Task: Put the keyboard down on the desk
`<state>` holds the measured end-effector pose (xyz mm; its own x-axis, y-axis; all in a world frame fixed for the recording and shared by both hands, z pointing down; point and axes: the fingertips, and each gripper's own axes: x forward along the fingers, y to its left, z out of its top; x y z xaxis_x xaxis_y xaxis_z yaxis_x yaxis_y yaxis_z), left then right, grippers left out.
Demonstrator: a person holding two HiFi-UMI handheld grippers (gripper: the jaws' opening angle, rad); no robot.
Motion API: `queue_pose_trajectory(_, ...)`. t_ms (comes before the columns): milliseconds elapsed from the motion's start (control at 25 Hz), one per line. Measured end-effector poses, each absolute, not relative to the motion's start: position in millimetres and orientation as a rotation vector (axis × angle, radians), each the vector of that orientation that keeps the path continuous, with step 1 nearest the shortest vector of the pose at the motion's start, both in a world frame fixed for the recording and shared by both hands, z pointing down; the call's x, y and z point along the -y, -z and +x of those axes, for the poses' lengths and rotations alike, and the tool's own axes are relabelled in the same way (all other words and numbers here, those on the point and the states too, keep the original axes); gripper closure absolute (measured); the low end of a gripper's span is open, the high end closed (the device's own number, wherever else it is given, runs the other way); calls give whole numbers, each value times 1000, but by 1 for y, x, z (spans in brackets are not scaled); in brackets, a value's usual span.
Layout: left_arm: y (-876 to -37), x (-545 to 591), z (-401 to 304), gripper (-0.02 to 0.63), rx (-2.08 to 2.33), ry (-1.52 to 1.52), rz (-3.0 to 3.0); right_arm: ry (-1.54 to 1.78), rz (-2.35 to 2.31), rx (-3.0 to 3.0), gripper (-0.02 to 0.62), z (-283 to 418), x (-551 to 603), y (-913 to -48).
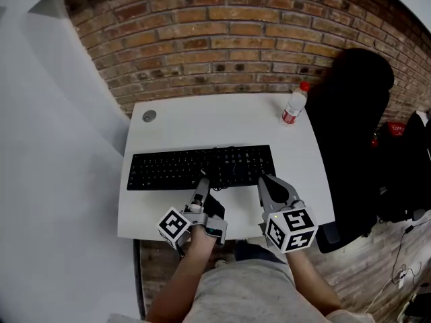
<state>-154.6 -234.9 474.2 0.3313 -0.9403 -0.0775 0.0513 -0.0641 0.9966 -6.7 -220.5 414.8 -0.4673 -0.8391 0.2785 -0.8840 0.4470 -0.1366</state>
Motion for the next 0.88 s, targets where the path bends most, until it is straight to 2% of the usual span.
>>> queue_pose_trajectory(880,-542,319,-143,534,1017,896,1256,-549,1430,2457,589,2,320,-471)
